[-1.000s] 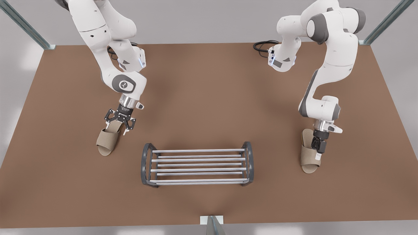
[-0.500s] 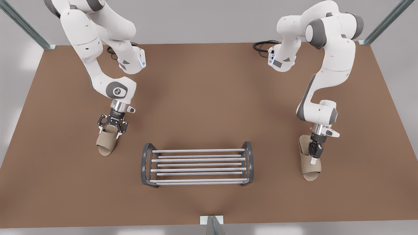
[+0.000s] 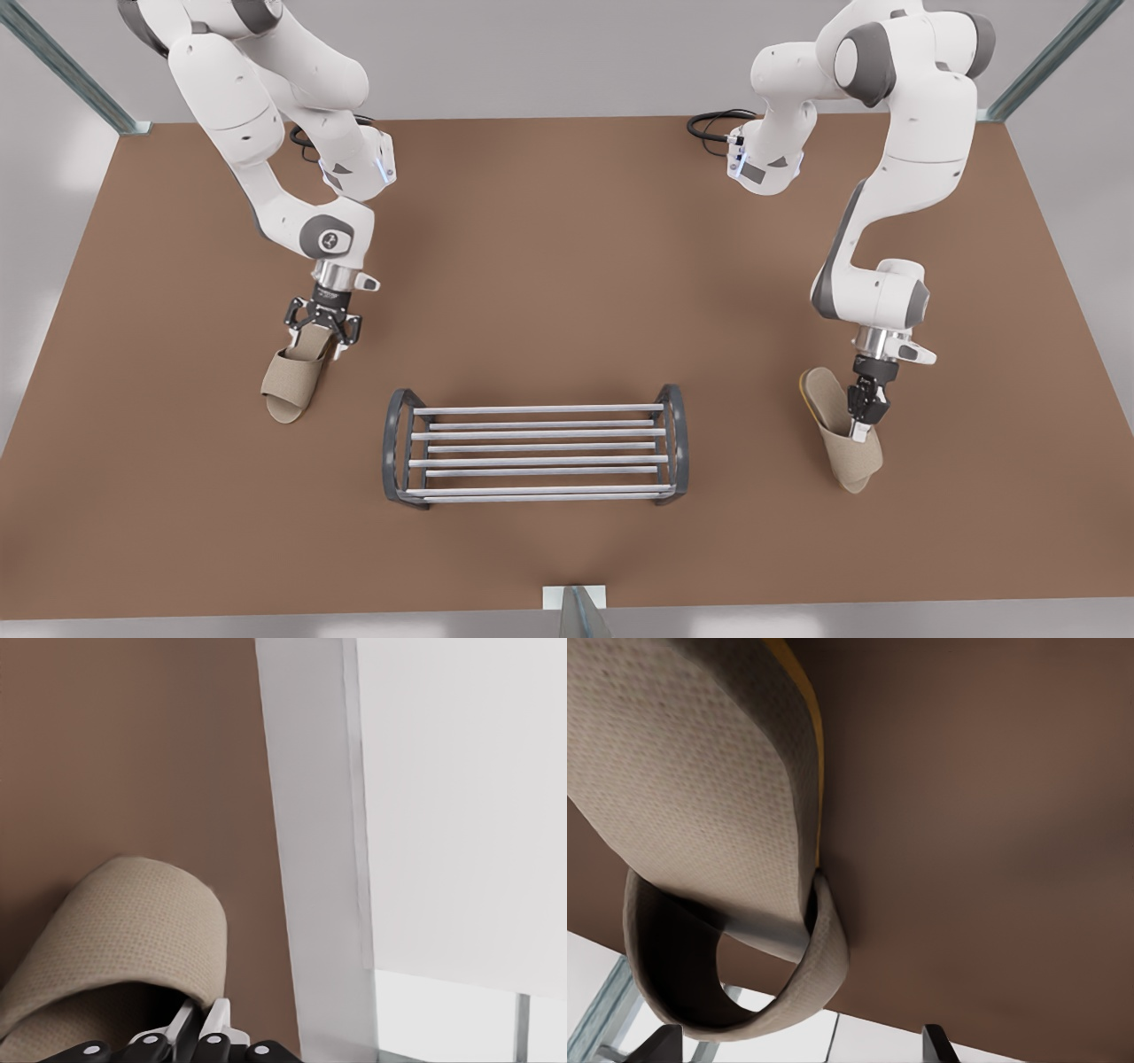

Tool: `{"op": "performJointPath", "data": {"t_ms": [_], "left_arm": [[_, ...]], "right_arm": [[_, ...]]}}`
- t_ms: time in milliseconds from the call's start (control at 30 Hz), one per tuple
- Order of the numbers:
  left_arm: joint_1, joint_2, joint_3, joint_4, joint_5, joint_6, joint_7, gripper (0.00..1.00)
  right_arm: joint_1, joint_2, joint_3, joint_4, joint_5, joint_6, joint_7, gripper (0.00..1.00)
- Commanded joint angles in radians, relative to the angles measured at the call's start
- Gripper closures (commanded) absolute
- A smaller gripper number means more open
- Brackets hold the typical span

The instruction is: Place the right shoe on the shoe rack with the right arm, and place the left shoe on the shoe rack with the left arm

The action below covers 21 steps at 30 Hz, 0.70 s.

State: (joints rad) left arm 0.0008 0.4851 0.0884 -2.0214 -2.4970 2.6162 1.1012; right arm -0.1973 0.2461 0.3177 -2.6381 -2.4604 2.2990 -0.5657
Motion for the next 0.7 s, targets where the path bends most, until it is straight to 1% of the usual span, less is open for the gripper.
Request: {"op": "performJointPath", "data": {"t_ms": [0, 67, 100, 133, 167, 267, 367, 433, 467, 500, 600, 633, 667], "left_arm": [[-0.001, -0.019, -0.013, 0.000, -0.003, 0.059, -0.073, 0.79], [-0.001, -0.022, -0.013, -0.002, -0.003, 0.067, -0.084, 0.79], [-0.001, -0.022, -0.013, -0.010, -0.003, 0.068, -0.086, 0.79], [-0.007, -0.028, -0.013, -0.011, -0.003, 0.068, -0.087, 0.79], [-0.013, -0.036, -0.013, -0.016, -0.002, 0.068, -0.090, 0.79], [-0.044, -0.128, -0.022, -0.023, 0.000, 0.082, -0.207, 0.79], [-0.071, -0.235, -0.036, -0.020, 0.013, 0.116, -0.323, 0.79], [-0.078, -0.279, -0.055, -0.013, 0.017, 0.188, -0.412, 0.79], [-0.093, -0.295, -0.070, -0.004, 0.026, 0.231, -0.440, 0.79], [-0.111, -0.307, -0.096, 0.036, 0.026, 0.315, -0.475, 0.79], [-0.154, -0.358, -0.185, 0.125, 0.024, 0.522, -0.540, 0.79], [-0.156, -0.359, -0.254, 0.170, 0.021, 0.608, -0.543, 0.79], [-0.174, -0.356, -0.298, 0.203, 0.021, 0.672, -0.546, 0.79]], "right_arm": [[-0.004, 0.031, 0.001, 0.010, 0.000, -0.015, 0.162, 0.00], [-0.022, 0.050, 0.001, 0.013, -0.008, -0.030, 0.167, 0.00], [-0.033, 0.056, 0.001, 0.015, -0.032, -0.032, 0.220, 0.00], [-0.051, 0.061, 0.001, 0.015, -0.112, -0.030, 0.303, 0.00], [-0.060, 0.064, 0.001, 0.015, -0.121, -0.030, 0.328, 0.00], [-0.090, 0.084, 0.001, 0.029, -0.204, -0.032, 0.374, 0.00], [-0.091, 0.091, 0.001, 0.041, -0.239, -0.032, 0.412, 0.00], [-0.102, 0.098, 0.001, 0.056, -0.256, -0.033, 0.425, 0.01], [-0.102, 0.098, 0.001, 0.063, -0.256, -0.033, 0.425, 0.03], [-0.102, 0.099, 0.001, 0.064, -0.258, -0.033, 0.425, 0.03], [-0.113, 0.120, 0.001, 0.086, -0.272, -0.033, 0.426, 0.03], [-0.119, 0.130, 0.001, 0.093, -0.273, -0.033, 0.426, 0.03], [-0.128, 0.143, 0.001, 0.098, -0.291, -0.035, 0.426, 0.03]]}}
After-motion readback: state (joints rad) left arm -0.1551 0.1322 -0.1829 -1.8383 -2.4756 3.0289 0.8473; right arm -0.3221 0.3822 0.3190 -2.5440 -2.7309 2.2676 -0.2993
